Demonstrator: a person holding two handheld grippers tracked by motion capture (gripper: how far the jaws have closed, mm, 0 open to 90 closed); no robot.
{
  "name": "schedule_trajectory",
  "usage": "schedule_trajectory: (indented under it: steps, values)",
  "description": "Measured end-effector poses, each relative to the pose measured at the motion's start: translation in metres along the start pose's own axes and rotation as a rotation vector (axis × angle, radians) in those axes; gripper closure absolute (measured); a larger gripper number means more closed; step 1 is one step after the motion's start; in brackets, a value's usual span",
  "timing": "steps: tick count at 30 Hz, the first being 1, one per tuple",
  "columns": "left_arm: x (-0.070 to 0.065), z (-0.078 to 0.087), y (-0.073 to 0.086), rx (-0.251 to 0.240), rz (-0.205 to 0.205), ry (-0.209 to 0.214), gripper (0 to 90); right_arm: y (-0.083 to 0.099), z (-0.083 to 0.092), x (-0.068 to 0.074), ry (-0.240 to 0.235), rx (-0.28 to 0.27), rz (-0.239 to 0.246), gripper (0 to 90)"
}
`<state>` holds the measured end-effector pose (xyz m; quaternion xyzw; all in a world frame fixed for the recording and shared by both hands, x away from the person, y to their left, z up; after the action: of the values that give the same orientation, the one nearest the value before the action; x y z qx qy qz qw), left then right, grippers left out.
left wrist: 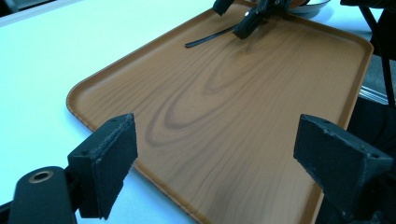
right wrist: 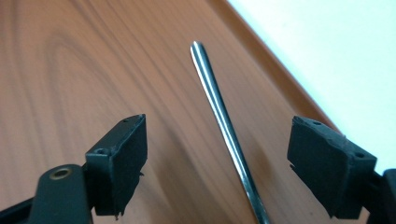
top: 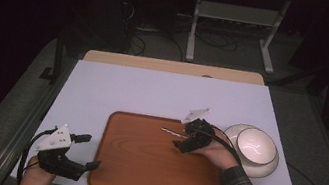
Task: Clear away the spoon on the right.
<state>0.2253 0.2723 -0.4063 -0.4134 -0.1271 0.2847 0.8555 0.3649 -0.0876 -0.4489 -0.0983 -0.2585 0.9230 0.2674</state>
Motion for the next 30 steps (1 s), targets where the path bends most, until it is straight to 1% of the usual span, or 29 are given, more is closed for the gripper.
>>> schedule_trajectory:
  steps: [3, 8, 11, 14, 19, 22, 24, 27, 30]
  values:
    - [0.0, 0.0, 0.0, 0.0, -0.001, 0.001, 13.0, -0.001, 0.009, 0.0, -0.009, -0.044, -0.022, 18.2]
    - [0.0, -0.001, -0.001, 0.003, -0.003, 0.0, 13.0, 0.001, 0.025, 0.002, -0.023, -0.113, -0.031, 17.2]
    - [0.0, -0.001, 0.0, 0.001, -0.002, 0.0, 13.0, 0.004, 0.03, 0.002, -0.024, -0.135, -0.035, 15.7]
    - [0.0, 0.0, 0.0, -0.002, 0.0, -0.001, 13.0, 0.007, 0.034, 0.001, -0.016, -0.143, -0.038, 14.5]
    - [0.0, 0.001, 0.0, -0.003, 0.0, -0.001, 13.0, 0.015, 0.046, 0.001, -0.006, -0.181, -0.046, 14.1]
    - [0.0, 0.001, 0.0, -0.003, 0.001, -0.002, 13.0, 0.021, 0.059, -0.001, 0.007, -0.235, -0.059, 14.1]
    - [0.0, 0.0, 0.0, -0.003, 0.0, -0.001, 13.0, 0.024, 0.065, -0.002, 0.009, -0.259, -0.062, 13.7]
    - [0.0, 0.0, 0.0, 0.001, -0.002, 0.0, 13.0, 0.031, 0.075, -0.004, -0.002, -0.297, -0.076, 13.7]
    - [0.0, 0.0, 0.0, 0.001, -0.002, -0.001, 13.0, 0.04, 0.084, -0.006, 0.002, -0.33, -0.094, 13.6]
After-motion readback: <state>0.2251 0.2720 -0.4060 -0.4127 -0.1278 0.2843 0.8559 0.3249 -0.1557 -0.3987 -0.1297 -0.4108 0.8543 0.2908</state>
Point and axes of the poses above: each handheld gripper's, and its own axes: z roughly backward along the jaws, y roughly out of its underside, x roughly to its left, the point moved 2 cm from there along -z, roughly forward along the jaws, and after that the axes turned 7 degrees about x, right-handed, at the moved point
